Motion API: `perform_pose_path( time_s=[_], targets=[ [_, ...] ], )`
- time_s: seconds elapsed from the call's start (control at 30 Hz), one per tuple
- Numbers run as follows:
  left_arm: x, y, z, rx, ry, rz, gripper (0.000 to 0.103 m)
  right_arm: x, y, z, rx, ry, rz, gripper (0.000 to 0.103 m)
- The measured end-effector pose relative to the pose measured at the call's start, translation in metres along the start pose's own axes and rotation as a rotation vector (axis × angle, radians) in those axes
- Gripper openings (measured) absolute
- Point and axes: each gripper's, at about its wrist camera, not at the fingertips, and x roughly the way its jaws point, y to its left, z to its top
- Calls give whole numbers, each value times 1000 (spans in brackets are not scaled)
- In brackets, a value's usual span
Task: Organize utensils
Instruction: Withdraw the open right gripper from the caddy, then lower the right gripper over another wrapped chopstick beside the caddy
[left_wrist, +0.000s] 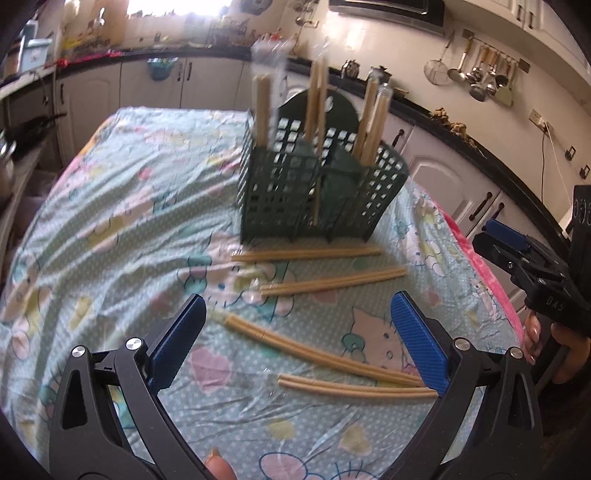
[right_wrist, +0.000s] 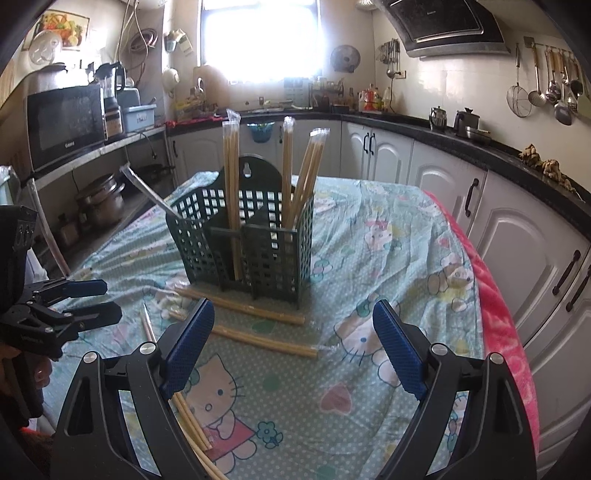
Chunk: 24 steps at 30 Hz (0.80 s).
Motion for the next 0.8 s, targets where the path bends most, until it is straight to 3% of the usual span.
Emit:
perform_pose_path(
  time_s=[0.47, 0.6, 0.63, 0.8],
  targets=[
    [28, 31, -8, -135, 64, -51, 92, 32, -9, -22, 21, 91, 1, 85],
    [39, 39, -9, -199, 103, -61, 72, 43, -17, -25, 43, 119, -1, 84],
    [43, 42, -10, -223, 119, -72, 68, 46, -20, -26, 49, 129, 3, 79],
    [52, 50, -10, -281, 147, -81, 65, 65, -31, -29, 97, 182, 27, 67]
  ],
)
